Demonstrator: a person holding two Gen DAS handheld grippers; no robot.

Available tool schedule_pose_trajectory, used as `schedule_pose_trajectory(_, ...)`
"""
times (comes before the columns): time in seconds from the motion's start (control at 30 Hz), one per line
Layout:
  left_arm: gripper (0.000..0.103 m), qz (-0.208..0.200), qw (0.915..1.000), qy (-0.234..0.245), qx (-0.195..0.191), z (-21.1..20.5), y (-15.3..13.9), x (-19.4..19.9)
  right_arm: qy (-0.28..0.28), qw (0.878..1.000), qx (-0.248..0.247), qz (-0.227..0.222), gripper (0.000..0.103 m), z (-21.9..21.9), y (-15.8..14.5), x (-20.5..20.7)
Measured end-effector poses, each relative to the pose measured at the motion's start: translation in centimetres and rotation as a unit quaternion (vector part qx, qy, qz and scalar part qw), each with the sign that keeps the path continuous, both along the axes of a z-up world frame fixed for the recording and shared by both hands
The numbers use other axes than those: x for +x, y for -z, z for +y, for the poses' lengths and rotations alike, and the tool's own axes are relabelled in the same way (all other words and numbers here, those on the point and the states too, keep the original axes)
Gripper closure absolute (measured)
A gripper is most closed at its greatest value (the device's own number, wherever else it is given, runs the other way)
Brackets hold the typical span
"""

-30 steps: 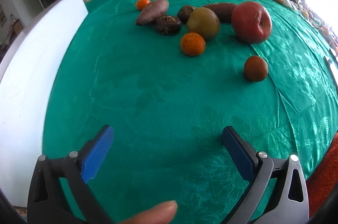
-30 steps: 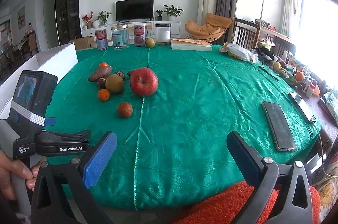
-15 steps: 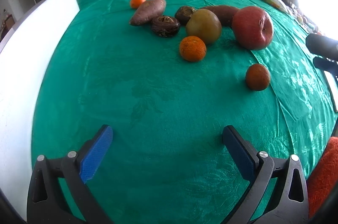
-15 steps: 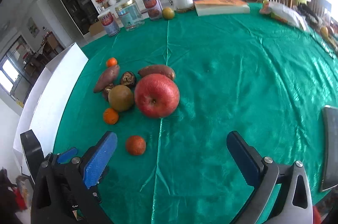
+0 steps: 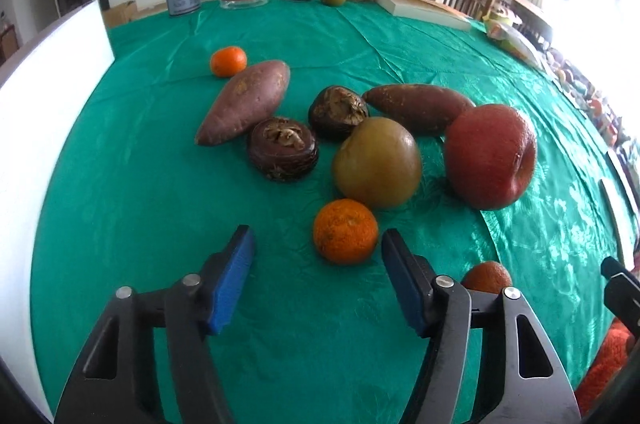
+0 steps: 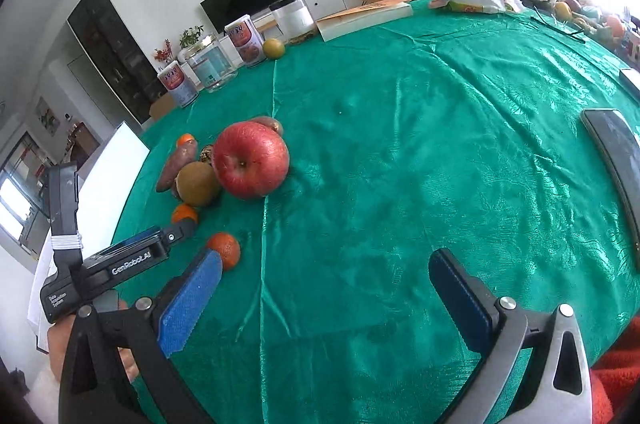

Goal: Organize fruits
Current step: 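Grasp a small tangerine with the left tool while the right tool grasps the round yellow-brown fruit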

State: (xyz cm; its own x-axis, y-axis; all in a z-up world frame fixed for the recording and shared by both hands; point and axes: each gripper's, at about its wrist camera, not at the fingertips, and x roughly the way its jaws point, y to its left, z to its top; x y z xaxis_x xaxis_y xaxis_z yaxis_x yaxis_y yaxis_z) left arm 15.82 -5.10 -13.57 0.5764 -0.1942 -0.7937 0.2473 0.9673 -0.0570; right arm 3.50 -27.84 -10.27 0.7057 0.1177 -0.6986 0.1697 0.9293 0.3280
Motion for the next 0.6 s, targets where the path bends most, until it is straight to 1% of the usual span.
schedule_pose_trajectory(0.03, 0.04, -0.003, 1.0, 0.003, 0.002, -0.1, 0.0, 0.2, 0.0, 1.0, -0.001, -0.003, 0.0, 0.0, -0.1, -0.1)
schedule_pose_trajectory(0.07, 0.044, -0.006, 1.0, 0.006, -0.004, 0.0, 0.0, 0.3, -0.001, 1.0, -0.003, -0.006, 0.0, 0.1, -0.1, -0.2)
schedule_pose_trajectory(0.1, 0.066, -0.008, 0.9998, 0.009, -0.013, 0.2, -0.1, 0.2, -0.003, 1.0, -0.003, -0.007, 0.0, 0.2, -0.1, -0.2)
schedule_pose_trajectory(0.13, 0.073, -0.008, 0.9998, 0.011, -0.016, 0.4, -0.2, 0.1, -0.005, 1.0, -0.004, -0.006, 0.0, 0.3, 0.0, -0.1)
schedule_pose_trajectory(0.2, 0.074, -0.01, 0.9996, 0.011, -0.024, 1.2, -0.5, -0.5, -0.01, 1.0, -0.004, -0.004, 0.0, 0.5, 0.1, 0.1)
schedule_pose_trajectory(0.3, 0.074, -0.002, 0.9991, 0.007, -0.041, 3.1, -1.2, -1.9, -0.023, 1.0, 0.005, 0.003, 0.0, 0.7, 0.5, 0.3)
schedule_pose_trajectory(0.37, 0.074, -0.002, 0.9988, -0.001, -0.048, 4.8, -1.9, -3.2, -0.043, 0.999, 0.012, 0.015, 0.0, 1.3, 0.3, 0.9)
schedule_pose_trajectory(0.47, 0.074, -0.003, 0.9988, -0.014, -0.047, 7.3, -2.7, -4.8, -0.108, 0.994, 0.012, 0.019, 0.002, 3.7, -1.1, 2.2)
schedule_pose_trajectory(0.5, 0.074, -0.002, 0.9988, -0.018, -0.046, 8.1, -2.9, -5.4, -0.139, 0.99, 0.008, 0.02, 0.007, 4.8, -1.8, 3.1)
schedule_pose_trajectory(0.53, 0.074, -0.003, 0.9987, -0.023, -0.044, 8.8, -3.1, -5.8, -0.173, 0.985, -0.003, 0.023, 0.012, 6.3, -2.5, 4.0)
schedule_pose_trajectory(0.6, 0.074, -0.006, 0.9984, -0.032, -0.045, 10.0, -3.6, -6.7, -0.237, 0.97, -0.047, 0.035, 0.014, 9.7, -3.4, 6.2)
